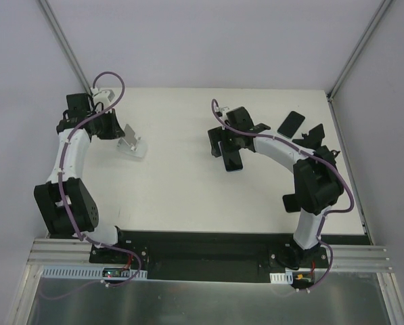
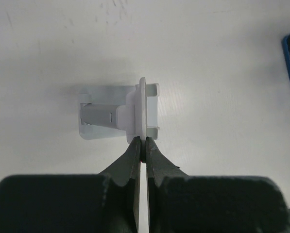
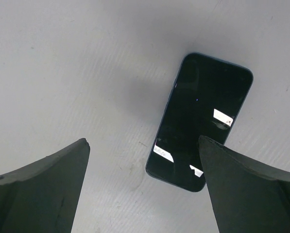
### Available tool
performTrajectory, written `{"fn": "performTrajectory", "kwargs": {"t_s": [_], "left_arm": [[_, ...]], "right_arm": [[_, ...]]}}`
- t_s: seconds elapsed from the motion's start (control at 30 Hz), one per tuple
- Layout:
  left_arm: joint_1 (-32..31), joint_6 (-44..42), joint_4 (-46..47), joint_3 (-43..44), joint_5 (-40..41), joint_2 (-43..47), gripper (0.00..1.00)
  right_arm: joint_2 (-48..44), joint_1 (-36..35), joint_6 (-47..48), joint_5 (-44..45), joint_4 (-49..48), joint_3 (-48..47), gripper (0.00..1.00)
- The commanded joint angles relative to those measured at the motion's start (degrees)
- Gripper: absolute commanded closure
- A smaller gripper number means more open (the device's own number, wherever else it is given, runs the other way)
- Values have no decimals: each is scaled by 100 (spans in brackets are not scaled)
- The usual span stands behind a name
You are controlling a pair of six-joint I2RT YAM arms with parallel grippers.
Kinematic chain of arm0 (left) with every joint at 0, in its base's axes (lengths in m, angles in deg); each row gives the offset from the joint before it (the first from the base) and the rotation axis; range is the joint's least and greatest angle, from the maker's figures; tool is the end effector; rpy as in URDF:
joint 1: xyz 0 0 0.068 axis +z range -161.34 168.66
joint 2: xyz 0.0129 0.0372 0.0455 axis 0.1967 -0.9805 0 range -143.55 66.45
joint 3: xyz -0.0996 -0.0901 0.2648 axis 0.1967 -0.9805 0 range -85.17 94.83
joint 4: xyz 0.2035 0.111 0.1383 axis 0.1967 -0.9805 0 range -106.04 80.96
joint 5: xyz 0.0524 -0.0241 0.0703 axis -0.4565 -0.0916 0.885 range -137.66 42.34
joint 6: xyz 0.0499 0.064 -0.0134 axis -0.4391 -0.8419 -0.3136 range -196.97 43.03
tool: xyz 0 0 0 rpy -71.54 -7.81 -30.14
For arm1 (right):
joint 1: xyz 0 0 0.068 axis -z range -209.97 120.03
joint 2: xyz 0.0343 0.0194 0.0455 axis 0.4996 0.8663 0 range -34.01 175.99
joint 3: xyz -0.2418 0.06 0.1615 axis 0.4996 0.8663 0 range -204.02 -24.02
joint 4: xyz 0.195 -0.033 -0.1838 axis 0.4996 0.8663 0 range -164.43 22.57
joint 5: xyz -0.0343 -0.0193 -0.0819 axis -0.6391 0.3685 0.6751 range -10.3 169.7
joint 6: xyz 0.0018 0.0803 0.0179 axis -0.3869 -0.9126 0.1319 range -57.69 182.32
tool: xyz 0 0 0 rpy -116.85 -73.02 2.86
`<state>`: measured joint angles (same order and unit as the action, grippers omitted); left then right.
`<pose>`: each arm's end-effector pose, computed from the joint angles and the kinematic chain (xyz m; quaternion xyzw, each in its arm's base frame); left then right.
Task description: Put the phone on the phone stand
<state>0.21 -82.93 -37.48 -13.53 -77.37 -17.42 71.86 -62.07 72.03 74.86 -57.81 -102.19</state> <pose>0.3533 0.0361 0.3167 0.0639 0.8826 -0.1690 0.4340 0.3828 0.2473 0.2247 -0.3439 0.8543 0.1134 0.3729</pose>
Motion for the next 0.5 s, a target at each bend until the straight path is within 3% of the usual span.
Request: {"fn": "performTrajectory", "kwargs": {"t_s": [0.0, 0.47], "left_arm": [[295, -810, 147, 911, -605, -436, 100], [1227, -1189, -741, 2521, -1897, -2492, 100]], "right_arm": [[-294, 133, -40, -491, -238, 82, 4], [-751, 397, -242, -860, -643, 513, 4]]}}
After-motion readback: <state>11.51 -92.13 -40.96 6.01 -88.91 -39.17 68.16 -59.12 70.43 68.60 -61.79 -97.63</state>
